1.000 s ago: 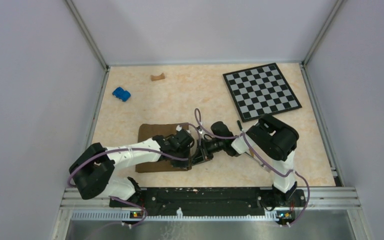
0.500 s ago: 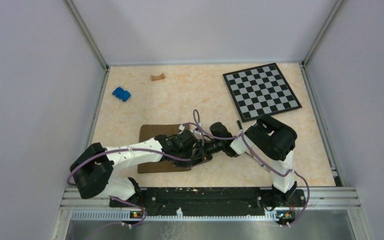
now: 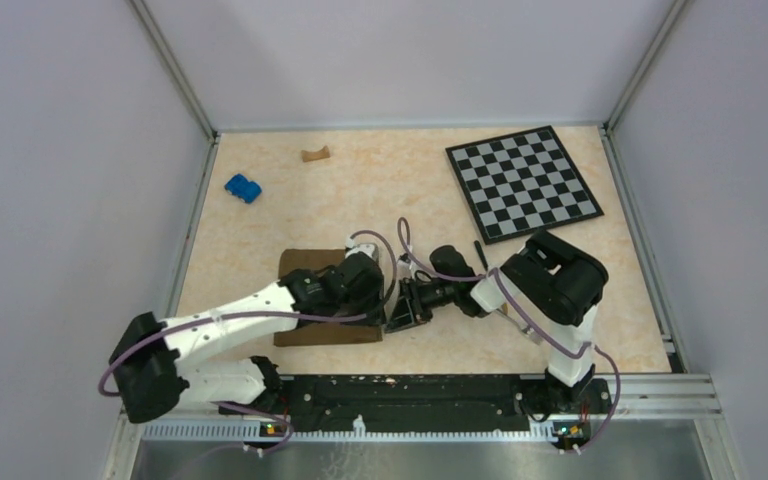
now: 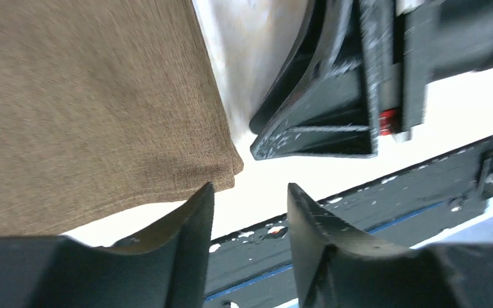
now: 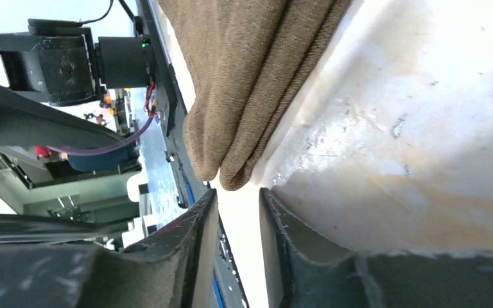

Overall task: Fold the napkin into a case and place the utensils inside
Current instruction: Smooth out the lower triangle-folded napkin at the center of the board.

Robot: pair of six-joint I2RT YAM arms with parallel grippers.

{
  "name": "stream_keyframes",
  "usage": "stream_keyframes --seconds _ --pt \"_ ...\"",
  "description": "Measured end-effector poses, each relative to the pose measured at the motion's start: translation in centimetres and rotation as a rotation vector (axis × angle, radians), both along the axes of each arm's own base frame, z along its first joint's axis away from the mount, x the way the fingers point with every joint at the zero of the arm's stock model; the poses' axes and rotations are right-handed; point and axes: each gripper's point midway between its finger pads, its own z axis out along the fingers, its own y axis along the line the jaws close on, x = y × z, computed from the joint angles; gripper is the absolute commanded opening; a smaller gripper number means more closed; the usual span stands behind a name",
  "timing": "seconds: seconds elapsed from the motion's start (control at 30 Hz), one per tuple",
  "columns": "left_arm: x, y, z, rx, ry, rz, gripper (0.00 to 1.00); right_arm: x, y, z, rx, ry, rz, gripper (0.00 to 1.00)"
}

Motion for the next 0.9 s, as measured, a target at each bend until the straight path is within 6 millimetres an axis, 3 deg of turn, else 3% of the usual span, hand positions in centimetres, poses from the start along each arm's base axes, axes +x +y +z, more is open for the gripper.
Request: stream_keyframes --seconds 0.13,0.27,0.33,0.43,0.53,0.67,0.8,0.83,0.9 --pt "1.7 0.9 4.6 -0.049 -0.142 0.065 0.62 -0.3 0.3 0.7 0.018 -0.010 0.019 0.47" --pt "2.9 2.9 7.7 -0.061 -0.263 0.142 0.67 -0.3 1.7 1.2 0.012 -0.045 0.040 0.47" --pt "3.2 4.3 8.4 -0.040 -0.302 0.174 0.69 0.0 2.3 1.2 -0.006 -0.067 0.036 0.35" --pt "3.6 6.1 9.0 0.010 -0.347 0.221 0.74 0.5 2.8 0.3 -0.071 -0.095 0.003 0.04" --pt "4.2 6.9 9.4 0.036 -0.375 0.249 0.78 1.2 2.1 -0.5 -0.134 -0.097 -0.049 0.00" --pt "5.4 7.5 9.7 0.045 -0.402 0.285 0.78 3.4 -0.8 -0.5 -0.193 -0.120 -0.172 0.00" --pt "8.8 8.2 10.0 -0.014 -0.406 0.353 0.76 5.2 -5.6 -0.3 -0.276 -0.166 -0.321 0.00" --pt "10.1 8.7 9.6 -0.041 -0.399 0.380 0.76 5.2 -6.6 -0.2 -0.300 -0.189 -0.346 0.03" --pt "12.0 10.0 8.2 -0.059 -0.372 0.425 0.77 4.8 -7.8 -0.2 -0.334 -0.217 -0.365 0.23"
